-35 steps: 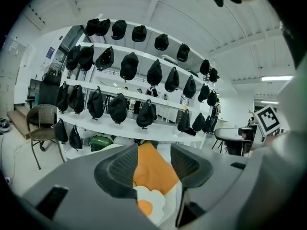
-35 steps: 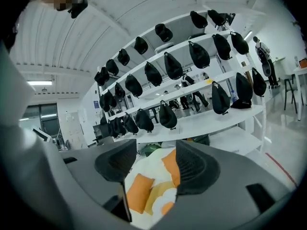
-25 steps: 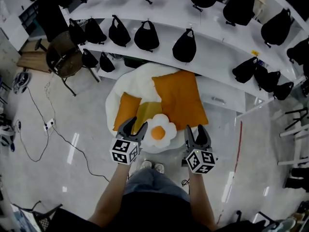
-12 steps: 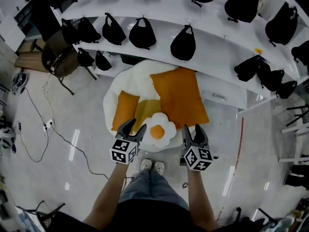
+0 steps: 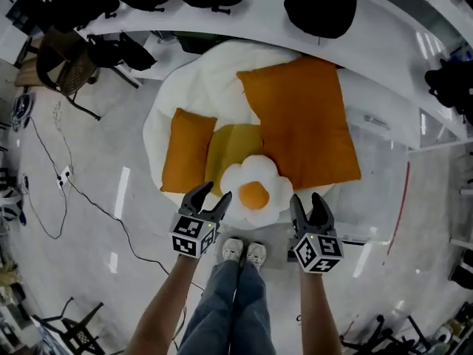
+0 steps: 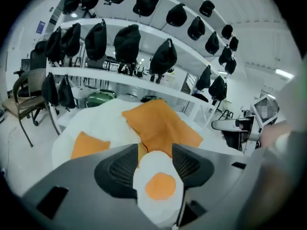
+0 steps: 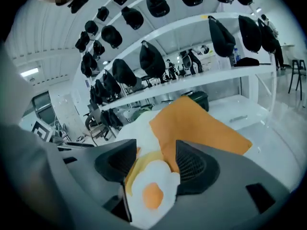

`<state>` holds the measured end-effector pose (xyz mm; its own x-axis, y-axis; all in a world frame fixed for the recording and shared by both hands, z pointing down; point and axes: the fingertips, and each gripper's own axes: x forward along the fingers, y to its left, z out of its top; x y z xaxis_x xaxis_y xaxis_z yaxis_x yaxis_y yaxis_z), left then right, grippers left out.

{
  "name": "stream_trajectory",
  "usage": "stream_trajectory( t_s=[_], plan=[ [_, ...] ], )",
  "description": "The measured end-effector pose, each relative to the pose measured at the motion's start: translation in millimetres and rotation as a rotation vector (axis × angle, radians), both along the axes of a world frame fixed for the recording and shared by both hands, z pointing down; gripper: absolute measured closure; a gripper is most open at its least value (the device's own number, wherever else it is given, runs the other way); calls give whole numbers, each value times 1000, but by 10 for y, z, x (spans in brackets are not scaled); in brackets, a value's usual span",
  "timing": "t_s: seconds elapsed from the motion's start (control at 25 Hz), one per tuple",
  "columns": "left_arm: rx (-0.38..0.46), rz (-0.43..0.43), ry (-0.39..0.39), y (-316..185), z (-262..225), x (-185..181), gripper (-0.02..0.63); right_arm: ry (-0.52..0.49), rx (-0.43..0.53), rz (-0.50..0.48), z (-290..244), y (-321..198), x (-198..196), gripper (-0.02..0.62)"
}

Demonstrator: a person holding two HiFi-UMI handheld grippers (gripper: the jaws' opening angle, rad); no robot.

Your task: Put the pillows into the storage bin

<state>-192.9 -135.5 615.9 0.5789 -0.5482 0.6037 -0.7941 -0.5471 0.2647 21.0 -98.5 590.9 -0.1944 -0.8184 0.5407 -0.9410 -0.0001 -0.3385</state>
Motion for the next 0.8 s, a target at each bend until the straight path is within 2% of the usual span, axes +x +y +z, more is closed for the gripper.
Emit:
stream_trajectory(
  t_s=[0.16, 0.36, 0.64, 0.8],
  plan=[
    [-39, 24, 0, -171, 1048, 86, 353, 32, -64, -41, 1018, -23, -27, 357],
    [-137, -7, 11, -200, 2146, 21, 298, 66, -153, -59, 1991, 72, -18, 351],
    [-265, -29, -36, -175, 3112, -34, 273, 18, -237, -67, 2737, 149, 14, 271],
    [-333, -9, -58, -189, 3475, 56, 273, -26, -244, -62, 2936, 126, -7, 264]
  ],
)
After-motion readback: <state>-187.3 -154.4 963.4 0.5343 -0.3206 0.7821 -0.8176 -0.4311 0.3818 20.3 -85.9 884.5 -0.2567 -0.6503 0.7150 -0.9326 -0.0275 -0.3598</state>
